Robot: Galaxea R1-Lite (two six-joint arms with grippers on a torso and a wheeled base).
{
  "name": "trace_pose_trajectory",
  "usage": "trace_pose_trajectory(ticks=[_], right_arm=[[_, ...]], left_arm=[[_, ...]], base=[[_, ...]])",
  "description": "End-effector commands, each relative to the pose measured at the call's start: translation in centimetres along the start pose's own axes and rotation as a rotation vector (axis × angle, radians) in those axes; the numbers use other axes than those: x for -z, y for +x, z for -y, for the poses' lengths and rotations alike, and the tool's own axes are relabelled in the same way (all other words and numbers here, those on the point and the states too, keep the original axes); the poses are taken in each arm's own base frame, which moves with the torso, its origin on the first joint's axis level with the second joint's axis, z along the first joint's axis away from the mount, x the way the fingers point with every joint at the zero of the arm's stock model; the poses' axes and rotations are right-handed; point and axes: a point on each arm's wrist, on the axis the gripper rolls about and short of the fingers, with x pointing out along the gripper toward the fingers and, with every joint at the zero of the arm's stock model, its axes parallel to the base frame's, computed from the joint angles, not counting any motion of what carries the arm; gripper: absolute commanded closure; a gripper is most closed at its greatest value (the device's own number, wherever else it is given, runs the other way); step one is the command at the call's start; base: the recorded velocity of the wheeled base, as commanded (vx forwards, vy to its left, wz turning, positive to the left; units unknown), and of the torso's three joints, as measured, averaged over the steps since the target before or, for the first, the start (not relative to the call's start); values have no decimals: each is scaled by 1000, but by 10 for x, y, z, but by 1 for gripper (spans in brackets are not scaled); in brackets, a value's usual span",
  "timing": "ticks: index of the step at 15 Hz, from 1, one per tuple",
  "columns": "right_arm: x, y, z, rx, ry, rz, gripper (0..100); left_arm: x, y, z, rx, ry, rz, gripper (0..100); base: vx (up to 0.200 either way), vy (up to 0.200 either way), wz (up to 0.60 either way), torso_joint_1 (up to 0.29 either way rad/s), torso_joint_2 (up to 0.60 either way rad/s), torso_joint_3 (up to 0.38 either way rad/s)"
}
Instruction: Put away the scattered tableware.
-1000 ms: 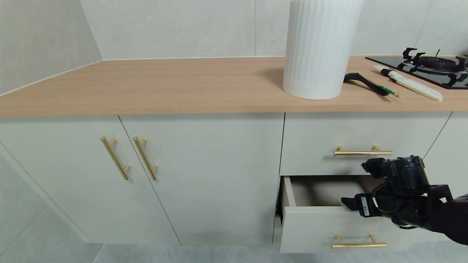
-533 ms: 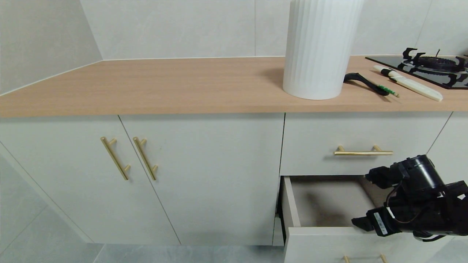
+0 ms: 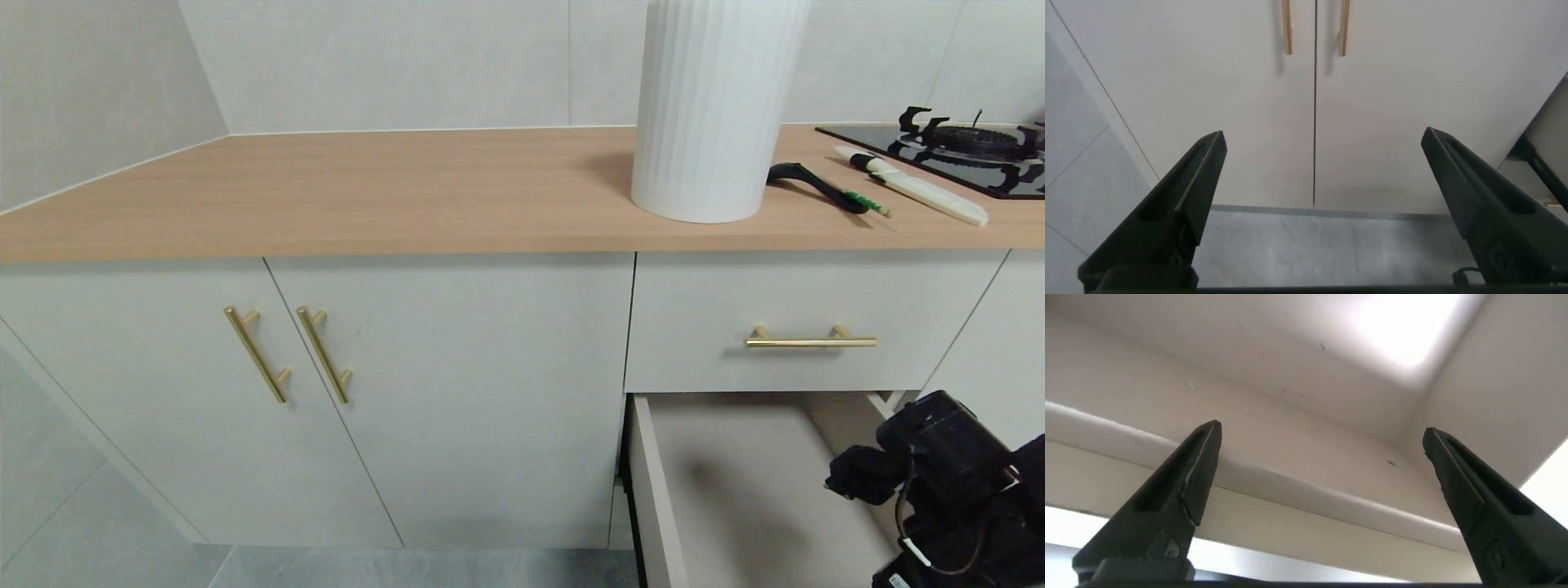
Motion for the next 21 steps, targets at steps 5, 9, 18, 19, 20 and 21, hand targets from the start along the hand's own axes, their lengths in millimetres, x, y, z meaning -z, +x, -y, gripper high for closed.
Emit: trace_pose_trajectory(ticks=[5, 9, 18, 19, 20, 21], right_arm=[[5, -16, -5, -11, -57, -15, 0], [-17, -57, 5, -1, 179, 271, 0], [-22, -84, 13, 5, 296, 523, 0], [-22, -84, 13, 5, 296, 523, 0], [-22, -83, 13, 7, 297, 521, 0], [-22, -83, 13, 7, 297, 521, 0]], left_arm=[[0, 0, 0, -1, 0, -3, 0], [0, 0, 0, -1, 0, -1, 0], [0, 0, 0, -1, 0, -1, 0], [0, 0, 0, -1, 0, -1, 0], [0, 0, 0, -1, 0, -1, 0], [0, 0, 0, -1, 0, -1, 0]], base=[[0, 0, 0, 0, 0, 0], [0, 0, 0, 0, 0, 0], [0, 0, 0, 0, 0, 0], [0, 0, 0, 27, -232, -183], [0, 0, 0, 80, -325, -256], [0, 0, 0, 80, -134, -290]])
